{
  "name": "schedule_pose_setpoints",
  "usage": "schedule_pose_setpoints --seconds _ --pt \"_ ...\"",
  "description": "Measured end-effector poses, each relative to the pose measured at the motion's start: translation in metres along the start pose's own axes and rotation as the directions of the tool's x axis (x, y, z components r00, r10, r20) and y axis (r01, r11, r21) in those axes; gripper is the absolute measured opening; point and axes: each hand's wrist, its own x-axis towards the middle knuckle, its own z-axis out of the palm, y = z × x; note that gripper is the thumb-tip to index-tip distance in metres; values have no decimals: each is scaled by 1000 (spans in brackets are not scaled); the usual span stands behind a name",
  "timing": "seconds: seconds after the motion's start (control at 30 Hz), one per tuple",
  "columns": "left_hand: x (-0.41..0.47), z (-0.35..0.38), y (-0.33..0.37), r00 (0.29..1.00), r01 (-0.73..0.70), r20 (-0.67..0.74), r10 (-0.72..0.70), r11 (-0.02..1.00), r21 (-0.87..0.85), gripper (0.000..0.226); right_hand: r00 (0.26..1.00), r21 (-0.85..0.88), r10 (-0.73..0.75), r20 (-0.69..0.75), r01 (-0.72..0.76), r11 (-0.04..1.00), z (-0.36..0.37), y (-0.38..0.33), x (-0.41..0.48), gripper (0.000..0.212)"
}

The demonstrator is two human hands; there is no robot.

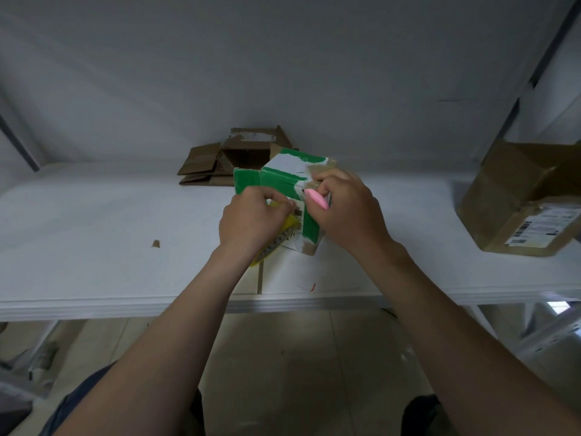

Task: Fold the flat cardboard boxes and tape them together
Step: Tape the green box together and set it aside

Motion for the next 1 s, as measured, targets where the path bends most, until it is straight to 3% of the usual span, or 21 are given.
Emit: schedule_pose_setpoints --seconds 0.13,0.27,0.37,0.5,0.57,0.63,0.7,0.8,0.87,0.93,1.0 --pt "-2 1 0 999 -28 -23 29 999 15 11 998 -121 -7 -56 0 993 9 -9 -1 31" --pt "-2 3 -1 999 -30 -25 30 999 31 13 1000 -173 0 -24 -4 985 9 -14 2 36" --pt "0 4 -4 999 -12 -30 13 999 46 13 999 -123 -26 30 29 992 7 -12 3 25" --pt "4 0 -12 999 7 -49 -3 997 83 17 974 -81 -57 218 77 994 4 4 -7 18" --pt "6 -4 -15 999 14 -54 -10 997 79 12 968 29 -74 241 69 997 2 11 -10 15" --pt "6 -7 -17 999 16 -41 -13 998 66 11 984 213 -64 165 28 977 0 10 -11 18" --pt "4 -8 -18 1000 19 -24 -17 998 59 12 999 330 43 -32 -30 943 -5 3 -10 21" --pt "3 -8 -20 999 34 -12 -34 998 47 13 908 383 308 -283 -188 904 -16 8 -9 20" --pt "4 -8 -22 999 52 10 -53 998 44 14 899 223 368 -239 -318 922 -20 27 -16 27" --pt "5 -7 -23 997 69 39 -71 997 42 15 917 -104 396 -48 -398 911 -15 48 -29 27" --pt "5 -7 -24 994 82 65 -84 996 29 14 871 -351 471 140 -401 846 -4 61 -40 29"
